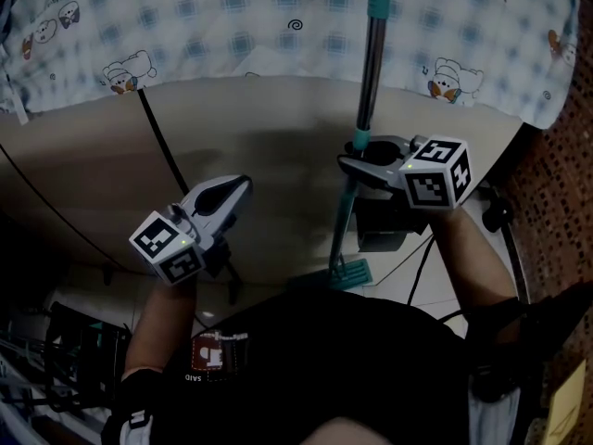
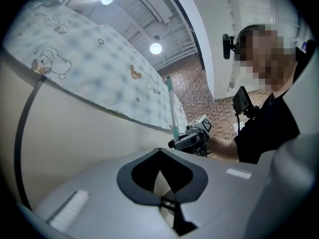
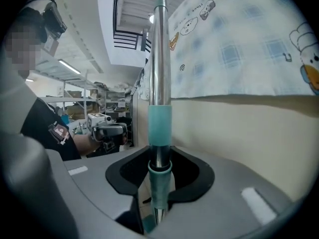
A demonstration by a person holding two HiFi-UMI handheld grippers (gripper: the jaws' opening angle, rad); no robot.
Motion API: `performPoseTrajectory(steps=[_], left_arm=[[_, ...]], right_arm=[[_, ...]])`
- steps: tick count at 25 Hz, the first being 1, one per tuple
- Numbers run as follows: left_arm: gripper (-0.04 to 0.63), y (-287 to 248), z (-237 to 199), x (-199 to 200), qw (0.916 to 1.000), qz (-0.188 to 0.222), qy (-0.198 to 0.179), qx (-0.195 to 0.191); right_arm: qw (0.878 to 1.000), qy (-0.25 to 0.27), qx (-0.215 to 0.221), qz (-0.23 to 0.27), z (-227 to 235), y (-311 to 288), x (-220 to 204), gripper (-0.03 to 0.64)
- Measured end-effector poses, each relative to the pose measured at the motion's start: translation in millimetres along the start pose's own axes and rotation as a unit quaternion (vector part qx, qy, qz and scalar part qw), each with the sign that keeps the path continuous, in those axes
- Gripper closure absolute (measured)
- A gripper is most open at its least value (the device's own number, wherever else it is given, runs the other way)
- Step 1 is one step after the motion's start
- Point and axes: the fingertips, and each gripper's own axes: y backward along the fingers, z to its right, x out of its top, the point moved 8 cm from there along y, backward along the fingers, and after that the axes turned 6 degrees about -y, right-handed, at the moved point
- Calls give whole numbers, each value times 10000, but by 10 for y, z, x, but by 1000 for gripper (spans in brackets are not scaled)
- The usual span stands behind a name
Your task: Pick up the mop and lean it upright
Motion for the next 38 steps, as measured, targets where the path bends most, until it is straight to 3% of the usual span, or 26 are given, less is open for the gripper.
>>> performPoseTrajectory(steps=[4, 11, 20, 38], left_arm=[[601, -18, -36, 29, 9998, -80, -4, 161], [601, -8, -106, 57, 9989, 68, 446, 154], [601, 23, -10, 53, 9999, -144, 29, 55], [601, 69, 80, -21, 9998, -162, 42, 59]], right_arm=[[10000, 8, -38, 20, 18, 23, 25, 480], [10000, 45, -21, 68, -11, 41, 83, 482], [9999, 35, 73, 111, -104, 6, 104, 482], [10000, 50, 4, -38, -153, -15, -115, 482]])
